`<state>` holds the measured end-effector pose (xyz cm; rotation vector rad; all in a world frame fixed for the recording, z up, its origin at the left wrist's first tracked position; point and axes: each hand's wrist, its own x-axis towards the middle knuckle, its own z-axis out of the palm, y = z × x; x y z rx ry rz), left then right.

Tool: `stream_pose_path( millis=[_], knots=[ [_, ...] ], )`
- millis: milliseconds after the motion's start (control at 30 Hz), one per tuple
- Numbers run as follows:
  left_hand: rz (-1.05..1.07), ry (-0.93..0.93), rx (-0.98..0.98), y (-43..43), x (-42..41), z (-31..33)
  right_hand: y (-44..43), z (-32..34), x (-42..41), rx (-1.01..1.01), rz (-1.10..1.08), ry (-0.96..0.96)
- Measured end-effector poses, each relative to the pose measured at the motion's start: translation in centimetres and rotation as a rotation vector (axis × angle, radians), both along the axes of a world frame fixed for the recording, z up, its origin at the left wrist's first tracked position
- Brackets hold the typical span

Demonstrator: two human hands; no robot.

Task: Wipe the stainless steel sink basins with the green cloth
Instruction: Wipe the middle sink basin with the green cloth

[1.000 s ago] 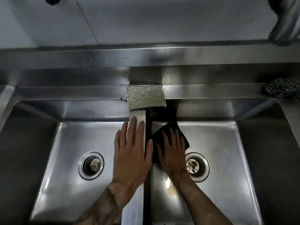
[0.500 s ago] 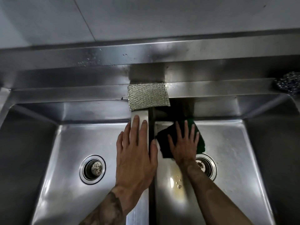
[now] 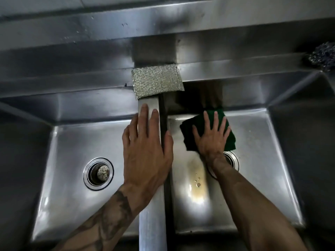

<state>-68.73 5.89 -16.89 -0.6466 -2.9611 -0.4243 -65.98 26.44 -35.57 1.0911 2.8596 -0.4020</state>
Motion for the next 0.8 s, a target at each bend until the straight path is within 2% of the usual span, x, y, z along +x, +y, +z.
stream_pose_path(
  millis=[133,233,367,533,633,733,800],
  knots=[
    [-0.007,-0.006,-0.014,-0.2,0.1,-0.1,-5.6,0.2,-1.7,-0.011,-0.041,0.060],
    [-0.012,-0.018,-0.013,-0.3,0.1,0.1,-8.5,0.1,-2.5,-0.036,0.136,0.099],
    [-0.035,0.003,-0.003,-0.4,-0.1,0.1,-3.7,-0.3,-0.8,0.028,0.144,0.113],
    [-0.046,0.021,0.014,-0.3,-0.1,-0.1,6.5,-0.1,4.3,0.049,-0.064,0.025],
    [-0.040,0.017,0.017,-0.3,0.0,-0.1,12.5,0.4,8.9,0.086,-0.132,0.043],
    [-0.033,0.011,0.019,-0.1,-0.1,-0.2,13.9,0.1,10.9,0.107,-0.063,0.045],
    [-0.024,0.017,0.010,0.0,-0.1,-0.2,12.7,0.1,11.2,0.082,-0.101,0.073]
  ],
)
